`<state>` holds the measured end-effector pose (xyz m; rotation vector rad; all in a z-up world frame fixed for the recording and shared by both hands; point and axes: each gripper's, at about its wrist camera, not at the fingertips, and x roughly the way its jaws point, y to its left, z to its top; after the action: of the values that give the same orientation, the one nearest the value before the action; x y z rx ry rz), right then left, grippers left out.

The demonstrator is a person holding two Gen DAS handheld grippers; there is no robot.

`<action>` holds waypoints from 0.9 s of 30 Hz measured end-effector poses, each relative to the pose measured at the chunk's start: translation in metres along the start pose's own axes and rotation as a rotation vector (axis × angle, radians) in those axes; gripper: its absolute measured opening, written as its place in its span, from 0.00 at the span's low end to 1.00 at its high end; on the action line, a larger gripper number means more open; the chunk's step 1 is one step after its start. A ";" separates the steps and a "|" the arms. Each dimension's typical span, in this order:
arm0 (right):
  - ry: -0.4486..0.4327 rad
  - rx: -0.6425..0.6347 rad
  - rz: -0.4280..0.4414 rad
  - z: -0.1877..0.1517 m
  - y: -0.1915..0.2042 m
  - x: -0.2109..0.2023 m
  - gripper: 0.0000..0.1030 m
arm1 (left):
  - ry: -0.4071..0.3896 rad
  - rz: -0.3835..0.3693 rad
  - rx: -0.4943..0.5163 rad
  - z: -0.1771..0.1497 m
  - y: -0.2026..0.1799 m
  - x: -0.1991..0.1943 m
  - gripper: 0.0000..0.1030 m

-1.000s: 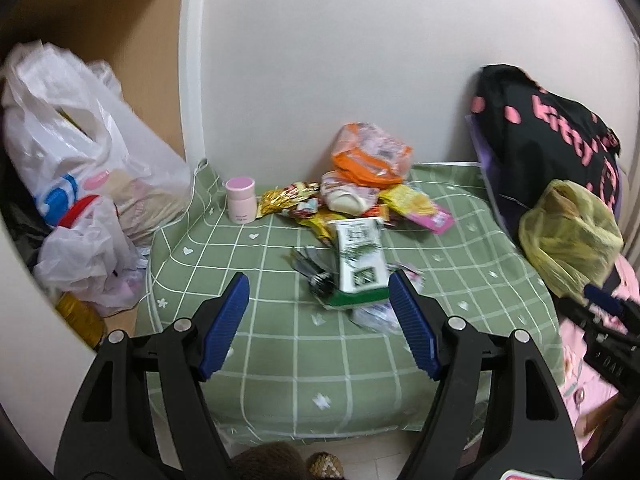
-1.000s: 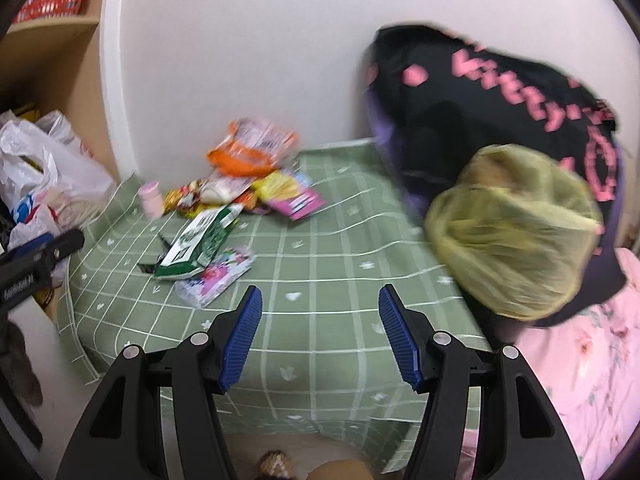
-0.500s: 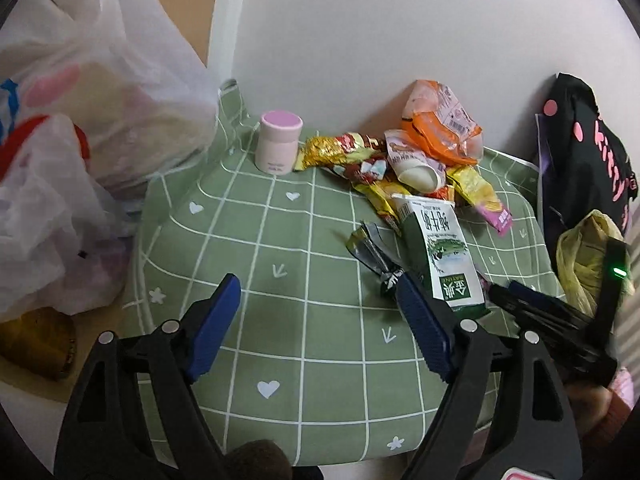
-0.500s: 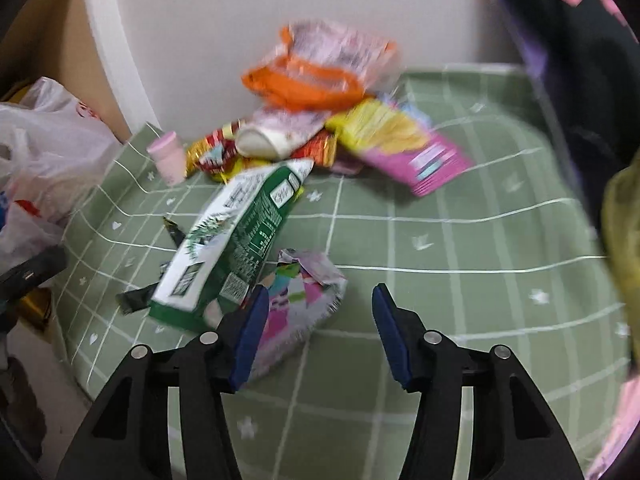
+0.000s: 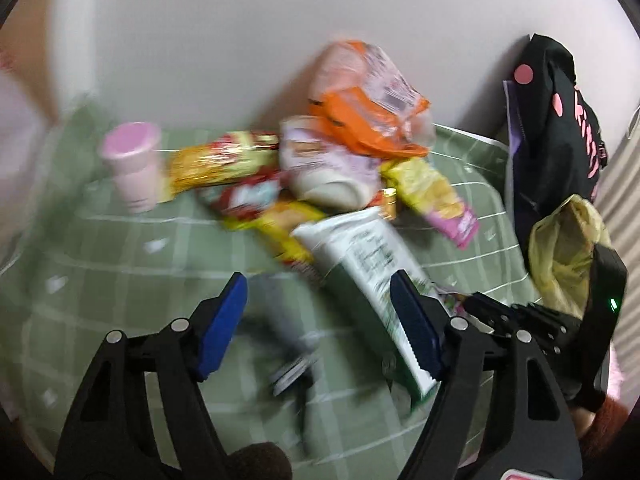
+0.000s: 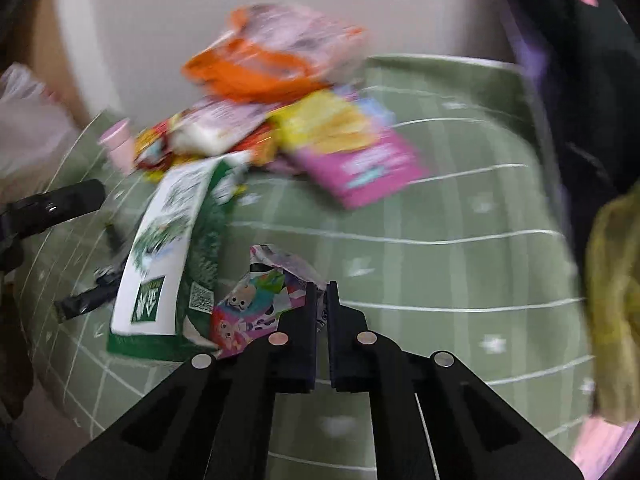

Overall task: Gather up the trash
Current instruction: 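Lower the left gripper onto the white milk carton and close on it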

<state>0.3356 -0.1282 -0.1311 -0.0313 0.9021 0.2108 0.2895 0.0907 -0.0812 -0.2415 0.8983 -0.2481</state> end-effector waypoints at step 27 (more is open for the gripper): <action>-0.073 0.042 0.151 -0.003 -0.076 -0.030 0.59 | 0.151 -0.005 -0.048 -0.018 -0.015 0.016 0.51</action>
<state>0.3299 -0.2081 -0.1146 0.0837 0.8368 0.3318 0.2827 0.0693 -0.0990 -0.2720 1.0544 -0.2524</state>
